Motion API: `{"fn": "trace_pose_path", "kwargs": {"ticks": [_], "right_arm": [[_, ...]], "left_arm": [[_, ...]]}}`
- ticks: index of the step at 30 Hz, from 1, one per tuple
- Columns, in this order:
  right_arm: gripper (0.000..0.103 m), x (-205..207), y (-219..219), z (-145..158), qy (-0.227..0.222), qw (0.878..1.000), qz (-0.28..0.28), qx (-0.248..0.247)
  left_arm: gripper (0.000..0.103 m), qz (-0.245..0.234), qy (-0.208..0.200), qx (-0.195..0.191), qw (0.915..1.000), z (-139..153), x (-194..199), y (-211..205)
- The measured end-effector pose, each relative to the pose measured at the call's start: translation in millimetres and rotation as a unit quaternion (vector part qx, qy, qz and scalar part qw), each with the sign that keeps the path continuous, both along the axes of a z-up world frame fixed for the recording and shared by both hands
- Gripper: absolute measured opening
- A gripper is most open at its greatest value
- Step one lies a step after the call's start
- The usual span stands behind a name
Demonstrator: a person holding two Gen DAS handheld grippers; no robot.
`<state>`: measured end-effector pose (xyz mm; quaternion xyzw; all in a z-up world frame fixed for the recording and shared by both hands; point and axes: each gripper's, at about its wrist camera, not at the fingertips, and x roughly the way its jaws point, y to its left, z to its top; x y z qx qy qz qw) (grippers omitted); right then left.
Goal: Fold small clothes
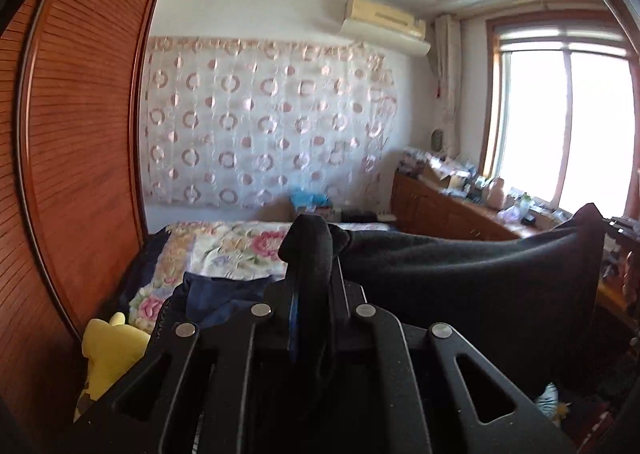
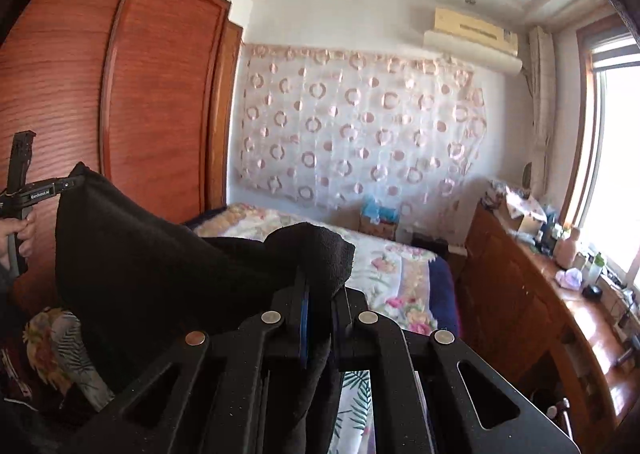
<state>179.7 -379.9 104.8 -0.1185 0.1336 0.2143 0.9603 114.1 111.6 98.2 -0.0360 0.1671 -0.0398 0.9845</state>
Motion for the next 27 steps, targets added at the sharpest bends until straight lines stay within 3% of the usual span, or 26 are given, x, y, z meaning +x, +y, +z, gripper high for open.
{"fn": "trace_pose_path", "kwargs": {"ticks": [8,12,18,20,21,22,23,24,27], "right_arm": [[0.008,129.1,46.5,-47.7,0.08,0.995,-0.03,-0.061],[0.008,167.7,79.3,-48.8,0.103,0.991,-0.048,-0.068],[0.008,192.2,85.5,-48.3,0.136,0.986,-0.079,-0.049],[0.008,189.9,81.8,-48.1,0.14,0.985,-0.09,-0.041],[0.012,188.9,79.7,-47.9,0.141,0.985,-0.089,-0.038],[0.02,190.2,82.8,-48.6,0.14,0.985,-0.091,-0.04],[0.022,187.2,81.9,-48.2,0.134,0.985,-0.098,-0.045],[0.026,179.0,81.8,-51.1,0.124,0.985,-0.105,-0.052],[0.051,151.8,75.7,-51.1,0.109,0.987,-0.107,-0.043]], "left_arm": [[0.012,0.026,0.083,0.04,0.9954,-88.8,111.7,-13.6],[0.012,0.03,0.105,0.041,0.9932,-104.3,134.5,-21.0],[0.014,0.029,0.144,0.055,0.9875,-109.4,152.4,-25.5],[0.024,0.019,0.17,0.043,0.9843,-109.0,151.3,-25.3],[0.03,0.014,0.171,0.038,0.9844,-107.7,146.8,-25.0],[0.044,0.012,0.164,0.041,0.9855,-106.2,140.4,-24.9],[0.051,0.014,0.153,0.05,0.9869,-104.3,131.9,-26.5],[0.052,0.017,0.151,0.055,0.9868,-104.7,128.0,-27.6],[0.064,0.002,0.161,0.041,0.9861,-109.7,115.1,-27.4]]}}
